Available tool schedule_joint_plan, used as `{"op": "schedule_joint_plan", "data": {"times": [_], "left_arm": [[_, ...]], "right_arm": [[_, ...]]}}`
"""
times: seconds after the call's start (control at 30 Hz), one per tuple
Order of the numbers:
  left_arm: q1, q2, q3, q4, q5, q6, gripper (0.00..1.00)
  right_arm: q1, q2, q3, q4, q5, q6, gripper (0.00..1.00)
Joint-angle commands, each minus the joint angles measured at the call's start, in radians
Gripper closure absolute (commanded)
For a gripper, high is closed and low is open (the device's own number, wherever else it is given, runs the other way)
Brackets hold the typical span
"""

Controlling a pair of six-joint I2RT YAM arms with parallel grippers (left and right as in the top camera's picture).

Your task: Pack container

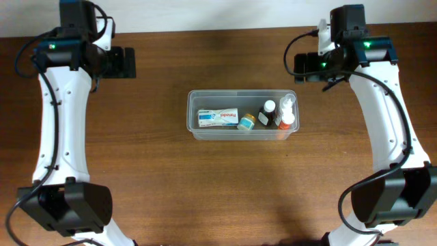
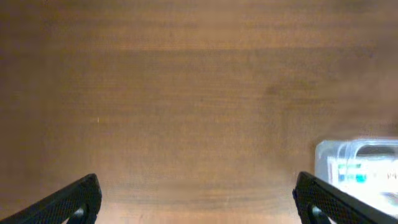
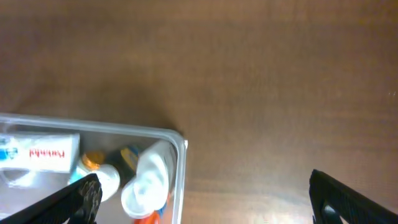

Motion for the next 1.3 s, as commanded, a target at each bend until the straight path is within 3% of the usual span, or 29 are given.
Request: {"op": "schedule_joint_plan", "data": {"times": [0.0,0.23,0.43,0.6,0.87,1.03,1.27], "left_arm": [[0.032,-0.006,0.005,-0.066,0.045,-0.017,0.01],[0.040,-0.139,-0.002,-0.138,0.044,-0.017,0.01],[0.040,-0.363,-0.134,-0.109,0.043,-0.017,0.01],[0.040,-0.635,-0.439,0.055,0.043,0.007,0.01],[0.040,-1.175,-1.080,0.422,0.040,0.055,0.01],[0.040,-1.313,-1.212,0.445,0.040,0.055,0.01],[0.040,-1.321,-1.230,0.340,0.040,0.055,0.01]], "right_arm": [[-0.002,-0.060,-0.001,-0.039,0.019,-0.027,0.02],[-0.001,-0.227,-0.020,-0.091,0.027,-0.008,0.02],[-0.001,-0.446,-0.183,-0.032,0.042,0.012,0.02],[-0.001,-0.698,-0.457,0.106,0.068,0.039,0.02],[-0.001,-1.116,-0.908,0.257,0.106,0.044,0.02],[-0.001,-1.185,-0.969,0.259,0.105,0.044,0.02],[-0.001,-1.170,-0.969,0.257,0.105,0.044,0.02]]}}
